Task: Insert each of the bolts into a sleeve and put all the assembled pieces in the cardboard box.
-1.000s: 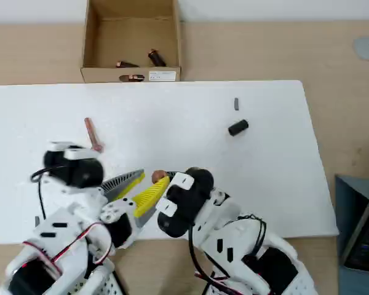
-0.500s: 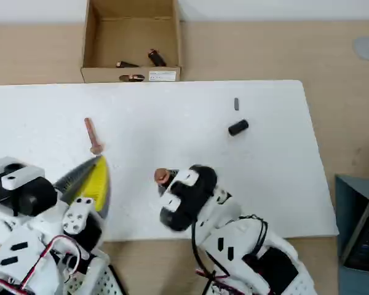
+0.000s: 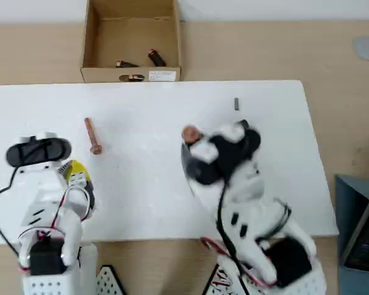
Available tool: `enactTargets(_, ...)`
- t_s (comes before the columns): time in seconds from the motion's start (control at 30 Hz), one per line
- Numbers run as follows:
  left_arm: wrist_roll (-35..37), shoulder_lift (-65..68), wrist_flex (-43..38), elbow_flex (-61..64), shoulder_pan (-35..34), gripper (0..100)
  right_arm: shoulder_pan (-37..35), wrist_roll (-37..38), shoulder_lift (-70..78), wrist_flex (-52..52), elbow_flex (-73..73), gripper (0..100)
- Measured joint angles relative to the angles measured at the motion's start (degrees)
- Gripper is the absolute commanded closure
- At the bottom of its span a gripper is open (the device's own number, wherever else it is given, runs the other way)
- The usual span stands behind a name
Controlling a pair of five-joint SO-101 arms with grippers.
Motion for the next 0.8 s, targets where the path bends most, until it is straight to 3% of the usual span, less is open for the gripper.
enactTargets(0.23, 0.0, 0.0, -5.5, 8.3, -0.1, 100, 1.0, 0.0, 27.2, -7.3, -15.2, 98.9)
enactTargets(0.53, 0.0, 0.1, -5.6, 14.2, -0.1, 100, 5.5, 2.5, 60.0, -21.9, -33.1, 98.9)
enactTargets(0.8, 0.0, 0.1, -5.6, 14.2, -0.1, 100, 6.1, 4.2, 88.4, -23.8, -58.0, 98.9)
